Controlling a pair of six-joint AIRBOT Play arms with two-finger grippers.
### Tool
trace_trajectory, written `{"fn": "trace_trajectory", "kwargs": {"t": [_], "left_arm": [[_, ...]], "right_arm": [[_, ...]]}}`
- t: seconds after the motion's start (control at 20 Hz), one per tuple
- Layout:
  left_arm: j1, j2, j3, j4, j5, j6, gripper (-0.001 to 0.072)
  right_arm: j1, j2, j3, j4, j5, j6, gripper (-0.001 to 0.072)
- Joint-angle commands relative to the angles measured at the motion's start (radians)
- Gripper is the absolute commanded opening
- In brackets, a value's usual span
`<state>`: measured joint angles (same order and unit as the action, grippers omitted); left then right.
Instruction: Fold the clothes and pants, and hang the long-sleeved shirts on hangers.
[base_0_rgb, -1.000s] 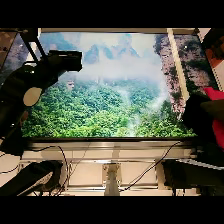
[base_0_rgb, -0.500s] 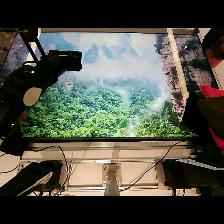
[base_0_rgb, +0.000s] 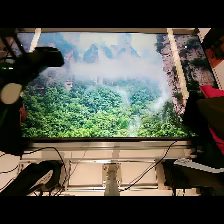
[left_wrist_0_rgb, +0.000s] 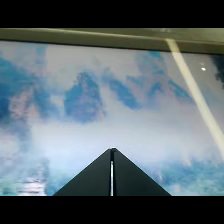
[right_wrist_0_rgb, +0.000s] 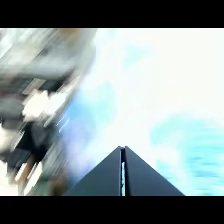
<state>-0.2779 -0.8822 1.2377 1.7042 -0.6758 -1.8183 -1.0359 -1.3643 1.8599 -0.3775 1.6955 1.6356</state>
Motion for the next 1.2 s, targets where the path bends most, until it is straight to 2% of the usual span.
{"fn": "trace_trajectory", "kwargs": {"t": [0.0,0.1,0.25,0.45,0.65,1.15], "left_arm": [[0.094,0.07,0.115,0.002,-0.282,0.109,0.001],[0.134,0.124,0.167,0.001,-0.387,0.123,0.001],[0.142,0.221,0.193,-0.013,-0.444,0.128,0.001],[0.142,0.333,0.193,-0.04,-0.557,0.117,0.001],[0.142,0.388,0.192,-0.04,-0.627,0.117,0.001],[0.142,0.419,0.192,-0.04,-0.629,0.117,0.0011]], "right_arm": [[0.305,-0.006,0.034,0.249,-0.077,-0.036,0.0027],[0.457,-0.023,0.121,0.273,-0.091,-0.079,0.0027],[0.626,-0.032,0.238,0.273,-0.101,-0.083,0.0026],[0.746,-0.033,0.23,0.275,-0.097,-0.084,0.0027],[0.795,-0.035,0.209,0.278,-0.098,-0.082,0.003],[0.795,-0.034,0.209,0.271,-0.099,-0.082,0.003]]}}
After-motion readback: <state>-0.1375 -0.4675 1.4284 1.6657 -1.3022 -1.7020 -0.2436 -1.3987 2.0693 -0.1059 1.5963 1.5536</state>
